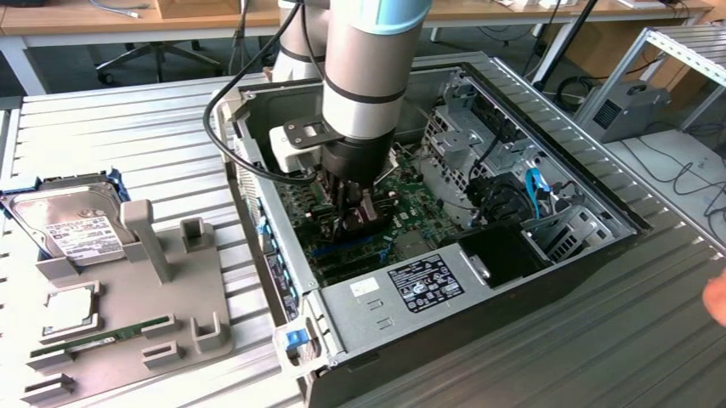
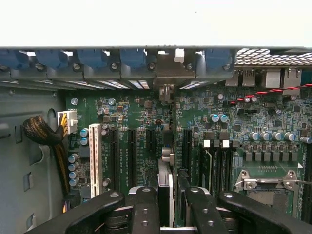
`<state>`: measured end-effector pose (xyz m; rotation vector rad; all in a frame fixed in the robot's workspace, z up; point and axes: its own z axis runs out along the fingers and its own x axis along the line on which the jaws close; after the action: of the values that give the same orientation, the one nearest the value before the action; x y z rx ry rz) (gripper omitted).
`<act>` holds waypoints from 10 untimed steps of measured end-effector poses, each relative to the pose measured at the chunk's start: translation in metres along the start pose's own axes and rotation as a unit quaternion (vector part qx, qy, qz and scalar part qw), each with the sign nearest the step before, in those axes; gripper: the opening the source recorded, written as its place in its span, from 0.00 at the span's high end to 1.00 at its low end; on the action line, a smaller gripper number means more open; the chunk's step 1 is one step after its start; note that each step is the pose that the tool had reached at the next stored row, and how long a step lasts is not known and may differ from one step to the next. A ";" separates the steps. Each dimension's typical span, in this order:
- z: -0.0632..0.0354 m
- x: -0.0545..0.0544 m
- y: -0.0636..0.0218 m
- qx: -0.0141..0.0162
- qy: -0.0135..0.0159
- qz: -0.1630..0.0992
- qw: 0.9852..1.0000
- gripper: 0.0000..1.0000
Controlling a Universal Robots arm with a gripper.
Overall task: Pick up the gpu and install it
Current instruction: 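Insert the gpu into the slot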
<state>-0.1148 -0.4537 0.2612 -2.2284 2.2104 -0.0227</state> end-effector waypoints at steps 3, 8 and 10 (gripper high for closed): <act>0.0001 0.000 0.0000 0.000 0.000 -0.004 1.000 0.74; 0.0010 -0.001 0.0000 0.000 0.000 -0.008 1.000 0.74; 0.0012 -0.001 0.0001 0.000 -0.001 -0.009 1.000 0.74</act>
<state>-0.1148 -0.4532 0.2600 -2.2468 2.1903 -0.0213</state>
